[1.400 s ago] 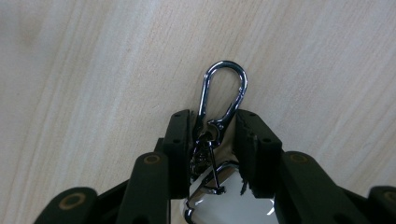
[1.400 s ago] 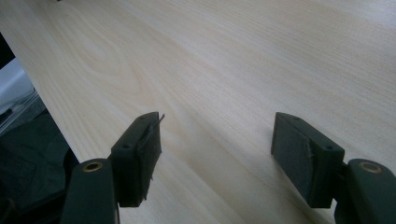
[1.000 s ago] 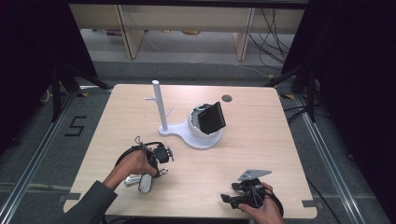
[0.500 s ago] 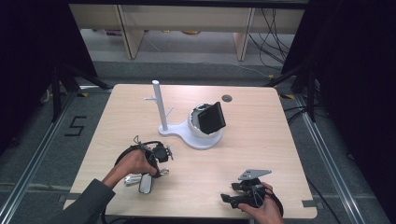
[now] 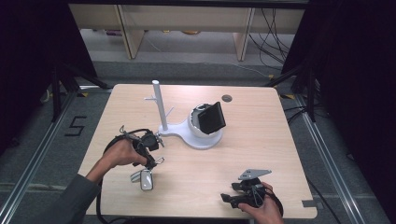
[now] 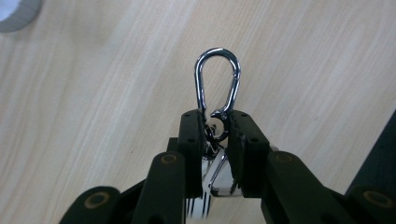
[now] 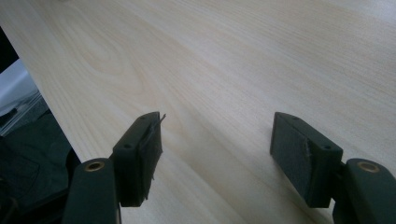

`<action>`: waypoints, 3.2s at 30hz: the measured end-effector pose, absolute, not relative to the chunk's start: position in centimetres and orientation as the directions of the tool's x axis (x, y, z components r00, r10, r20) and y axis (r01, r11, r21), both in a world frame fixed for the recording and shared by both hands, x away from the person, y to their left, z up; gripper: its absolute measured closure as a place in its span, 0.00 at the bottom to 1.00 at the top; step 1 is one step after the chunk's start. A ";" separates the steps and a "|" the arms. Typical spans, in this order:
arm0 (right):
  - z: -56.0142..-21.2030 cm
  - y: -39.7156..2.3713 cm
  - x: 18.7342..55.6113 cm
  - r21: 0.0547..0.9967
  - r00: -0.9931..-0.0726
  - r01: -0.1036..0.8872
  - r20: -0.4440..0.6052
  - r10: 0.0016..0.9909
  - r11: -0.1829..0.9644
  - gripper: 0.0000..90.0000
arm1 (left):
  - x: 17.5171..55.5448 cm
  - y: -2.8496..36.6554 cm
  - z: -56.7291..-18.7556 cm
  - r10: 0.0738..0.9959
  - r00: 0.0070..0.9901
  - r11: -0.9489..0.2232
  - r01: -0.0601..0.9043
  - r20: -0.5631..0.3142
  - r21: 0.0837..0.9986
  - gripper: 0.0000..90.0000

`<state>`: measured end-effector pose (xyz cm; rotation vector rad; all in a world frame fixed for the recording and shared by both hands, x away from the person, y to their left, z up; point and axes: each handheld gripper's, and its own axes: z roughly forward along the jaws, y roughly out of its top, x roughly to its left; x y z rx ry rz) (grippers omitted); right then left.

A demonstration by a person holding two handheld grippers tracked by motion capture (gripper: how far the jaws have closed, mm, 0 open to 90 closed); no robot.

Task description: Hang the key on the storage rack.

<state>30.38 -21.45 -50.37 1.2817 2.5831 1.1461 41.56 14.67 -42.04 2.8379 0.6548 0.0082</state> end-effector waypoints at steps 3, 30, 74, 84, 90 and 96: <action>-50.2 -21.5 30.4 0.620 -0.660 0.677 0.271 0.701 0.397 0.39 | 41.6 15.5 -40.4 0.442 0.897 -0.868 0.436 -0.032 0.239 0.84; -50.2 -21.7 30.5 0.617 -0.658 0.678 0.267 0.704 0.399 0.38 | 43.6 18.8 -32.3 0.534 0.846 -0.818 0.509 0.021 0.267 0.84; -50.0 -21.7 30.4 0.644 -0.663 0.661 0.263 0.700 0.384 0.38 | 51.1 19.1 -28.0 0.713 0.700 -0.671 0.666 0.036 0.326 0.84; -49.9 -21.8 30.3 0.638 -0.664 0.665 0.268 0.698 0.388 0.38 | 52.0 18.2 -29.0 0.714 0.700 -0.667 0.670 0.021 0.325 0.84; -50.2 -21.6 30.3 0.647 -0.664 0.664 0.279 0.694 0.375 0.38 | 52.2 17.6 -29.7 0.710 0.703 -0.671 0.666 0.025 0.327 0.84; -49.9 -21.7 30.3 0.620 -0.663 0.674 0.268 0.699 0.402 0.38 | 52.2 17.4 -29.9 0.710 0.704 -0.673 0.663 0.034 0.326 0.83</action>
